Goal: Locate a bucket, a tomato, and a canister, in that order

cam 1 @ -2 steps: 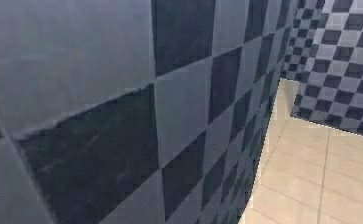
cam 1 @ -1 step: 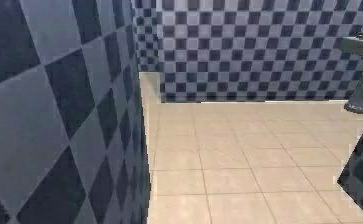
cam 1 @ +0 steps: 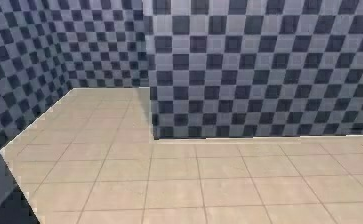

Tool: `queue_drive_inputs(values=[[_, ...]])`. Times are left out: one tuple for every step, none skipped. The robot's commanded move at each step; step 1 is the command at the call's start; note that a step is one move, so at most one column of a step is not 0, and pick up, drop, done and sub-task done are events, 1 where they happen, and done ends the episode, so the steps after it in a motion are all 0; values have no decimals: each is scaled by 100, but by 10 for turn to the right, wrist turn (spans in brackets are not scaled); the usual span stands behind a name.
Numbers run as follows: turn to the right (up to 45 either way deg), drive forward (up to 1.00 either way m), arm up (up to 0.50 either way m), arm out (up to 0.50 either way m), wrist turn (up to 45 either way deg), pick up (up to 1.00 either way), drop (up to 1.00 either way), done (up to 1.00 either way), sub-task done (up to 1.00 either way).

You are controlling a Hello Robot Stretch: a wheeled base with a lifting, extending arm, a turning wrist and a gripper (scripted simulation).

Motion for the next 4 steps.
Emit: queue_drive_inputs(values=[[60, 0, 0, 0, 0, 0, 0, 0, 0], [0, 40, 0, 0, 0, 0, 0, 0, 0], [-450, 0, 0, 0, 0, 0, 0, 0, 0], [-30, 0, 0, 0, 0, 0, 0, 0, 0]])
